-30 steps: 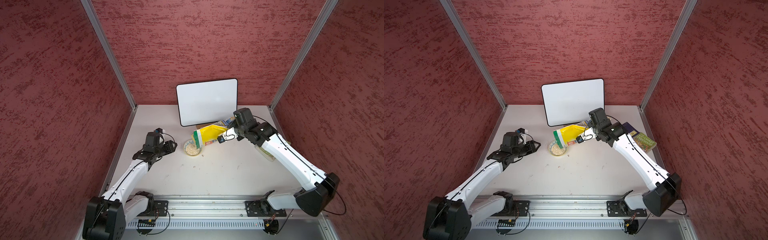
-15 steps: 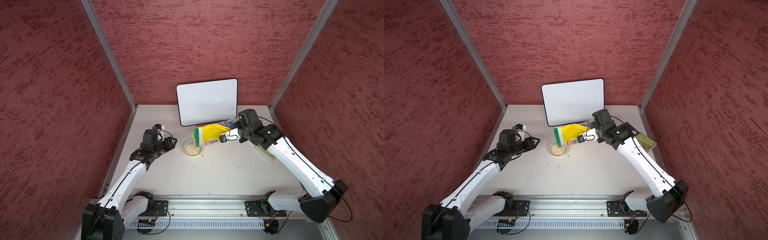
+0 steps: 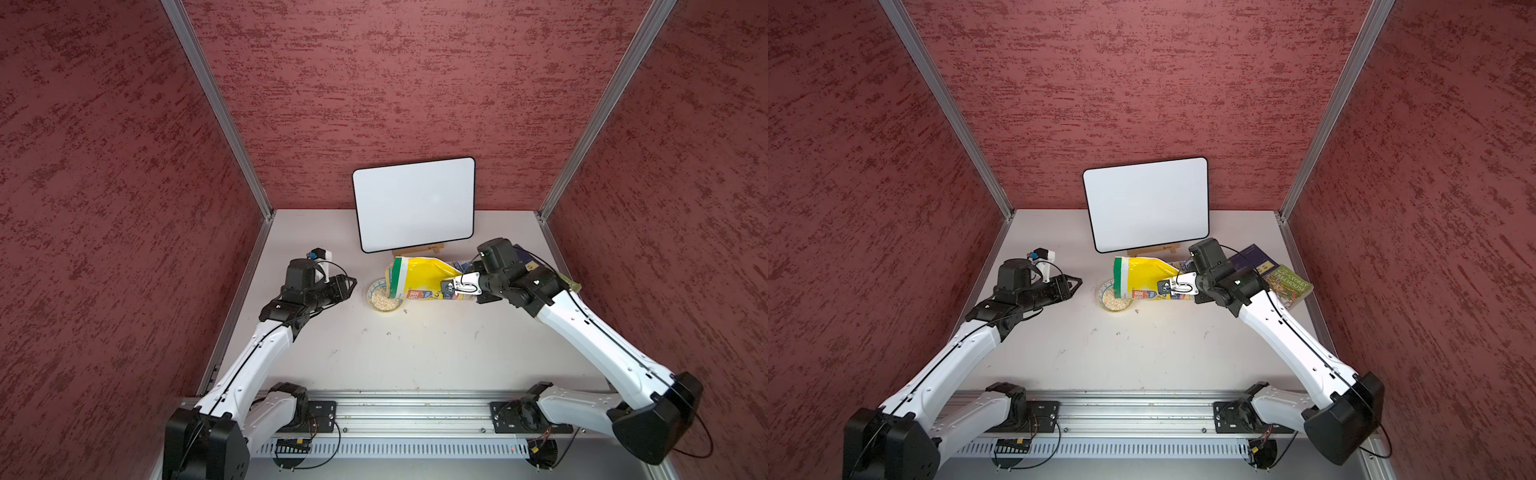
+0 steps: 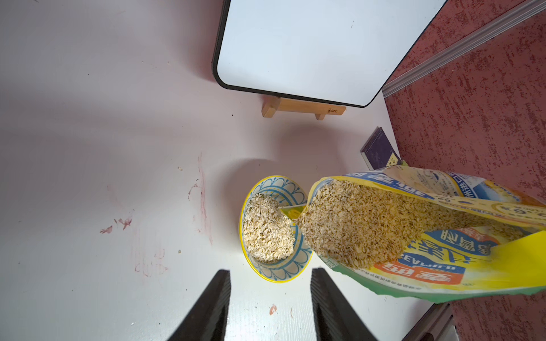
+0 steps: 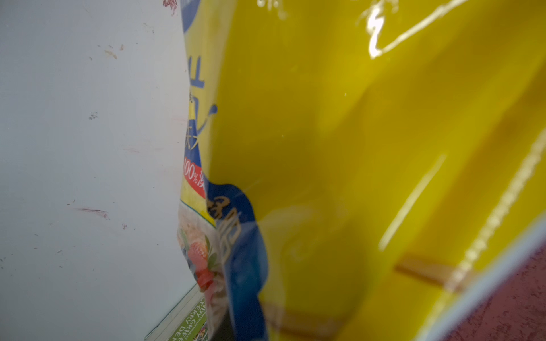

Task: Pour the oats into the breakfast bowl
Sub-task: Pour the oats into the bowl.

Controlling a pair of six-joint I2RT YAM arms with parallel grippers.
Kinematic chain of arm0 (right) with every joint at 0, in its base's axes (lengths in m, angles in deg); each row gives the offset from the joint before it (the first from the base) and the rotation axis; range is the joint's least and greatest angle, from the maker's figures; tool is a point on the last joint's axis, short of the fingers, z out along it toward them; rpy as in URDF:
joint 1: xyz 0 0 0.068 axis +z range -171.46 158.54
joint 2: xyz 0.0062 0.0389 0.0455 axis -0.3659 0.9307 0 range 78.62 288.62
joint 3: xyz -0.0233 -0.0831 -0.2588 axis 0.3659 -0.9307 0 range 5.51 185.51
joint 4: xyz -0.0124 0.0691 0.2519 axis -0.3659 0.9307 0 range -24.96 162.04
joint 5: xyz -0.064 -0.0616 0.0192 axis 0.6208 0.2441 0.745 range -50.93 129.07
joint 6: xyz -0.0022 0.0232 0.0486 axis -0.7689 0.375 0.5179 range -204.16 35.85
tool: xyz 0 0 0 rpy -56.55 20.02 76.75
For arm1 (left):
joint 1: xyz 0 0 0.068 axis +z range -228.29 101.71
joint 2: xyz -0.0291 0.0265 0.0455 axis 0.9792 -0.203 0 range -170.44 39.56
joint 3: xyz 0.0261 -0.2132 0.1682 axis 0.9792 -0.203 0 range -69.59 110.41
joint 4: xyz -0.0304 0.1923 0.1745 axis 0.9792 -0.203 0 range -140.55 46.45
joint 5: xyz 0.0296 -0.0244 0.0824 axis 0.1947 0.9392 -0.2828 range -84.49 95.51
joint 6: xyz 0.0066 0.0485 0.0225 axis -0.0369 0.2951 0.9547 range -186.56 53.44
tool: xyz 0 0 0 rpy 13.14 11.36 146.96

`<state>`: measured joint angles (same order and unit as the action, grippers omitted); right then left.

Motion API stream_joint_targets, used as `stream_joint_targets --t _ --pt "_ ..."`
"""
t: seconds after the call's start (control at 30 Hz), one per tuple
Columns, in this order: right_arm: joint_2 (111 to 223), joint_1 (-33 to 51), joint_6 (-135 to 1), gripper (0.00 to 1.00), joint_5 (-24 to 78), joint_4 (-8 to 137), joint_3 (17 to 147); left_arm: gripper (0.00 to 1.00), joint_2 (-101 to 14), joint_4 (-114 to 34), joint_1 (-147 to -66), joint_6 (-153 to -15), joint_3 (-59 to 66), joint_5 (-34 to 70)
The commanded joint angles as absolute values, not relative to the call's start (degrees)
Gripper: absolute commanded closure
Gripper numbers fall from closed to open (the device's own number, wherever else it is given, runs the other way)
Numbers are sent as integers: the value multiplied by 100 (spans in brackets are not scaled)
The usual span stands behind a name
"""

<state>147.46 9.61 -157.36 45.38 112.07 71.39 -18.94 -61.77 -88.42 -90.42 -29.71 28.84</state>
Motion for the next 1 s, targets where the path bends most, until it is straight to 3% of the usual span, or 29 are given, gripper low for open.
stream_joint_targets --t 0.0,0.57,0.73,0.97 --pt "14363 937 -15118 100 3930 9720 7082 51 -1869 -5861 -8802 -8907 -2868 3179" --pt "14183 370 -14726 100 3052 9259 6396 50 -3157 -4531 -8805 -8164 -2605 4372" --pt "14130 239 -14717 100 2942 9221 6277 31 -3218 -3864 -8809 -7489 -3102 4341" --pt "14120 141 -14803 100 2896 9249 6253 23 -3399 -2112 -8726 -6760 -4000 5126"
